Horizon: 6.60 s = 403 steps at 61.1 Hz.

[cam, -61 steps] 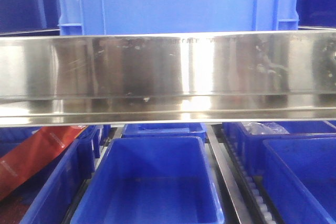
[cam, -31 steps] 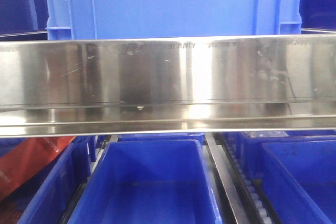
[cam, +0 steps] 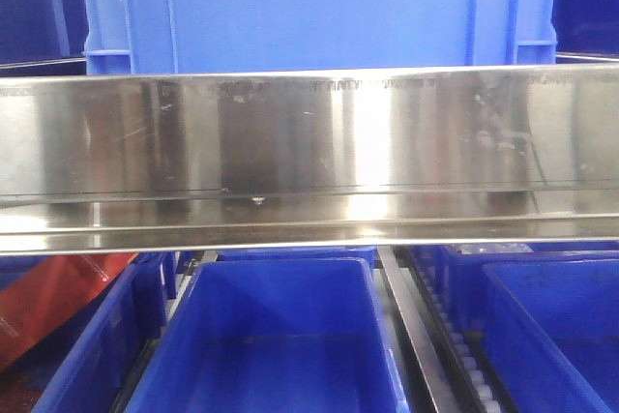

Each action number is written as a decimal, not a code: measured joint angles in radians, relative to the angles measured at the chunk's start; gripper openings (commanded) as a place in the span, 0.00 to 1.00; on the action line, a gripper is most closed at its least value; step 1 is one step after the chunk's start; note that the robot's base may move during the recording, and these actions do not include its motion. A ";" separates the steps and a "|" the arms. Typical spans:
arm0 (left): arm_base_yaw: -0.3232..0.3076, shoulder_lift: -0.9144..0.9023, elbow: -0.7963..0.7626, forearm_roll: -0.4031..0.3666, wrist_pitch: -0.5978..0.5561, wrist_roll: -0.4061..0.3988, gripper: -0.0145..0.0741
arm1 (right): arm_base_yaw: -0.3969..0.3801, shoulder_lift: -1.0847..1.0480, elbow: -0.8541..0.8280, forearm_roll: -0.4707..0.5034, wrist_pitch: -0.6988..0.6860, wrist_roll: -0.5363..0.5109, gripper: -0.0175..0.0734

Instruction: Place cylindrical capacitor in blue bin on shelf

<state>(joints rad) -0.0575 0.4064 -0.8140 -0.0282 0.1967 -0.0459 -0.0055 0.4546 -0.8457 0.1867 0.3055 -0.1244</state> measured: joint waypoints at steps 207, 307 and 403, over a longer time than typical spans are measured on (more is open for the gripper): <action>-0.329 -0.184 0.342 -0.073 -0.094 0.046 0.04 | 0.328 -0.209 0.307 0.032 -0.012 -0.026 0.01; -0.329 -0.195 0.344 -0.073 -0.094 0.046 0.04 | 0.056 -0.451 0.846 -0.122 -0.238 -0.011 0.01; 0.010 -0.402 0.816 0.073 -0.224 -0.034 0.04 | 0.054 -0.451 0.846 -0.122 -0.236 -0.011 0.01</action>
<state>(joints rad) -0.0474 0.0045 0.0017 0.0450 -0.0272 -0.0799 0.0490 0.0035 0.0006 0.0648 0.0693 -0.1350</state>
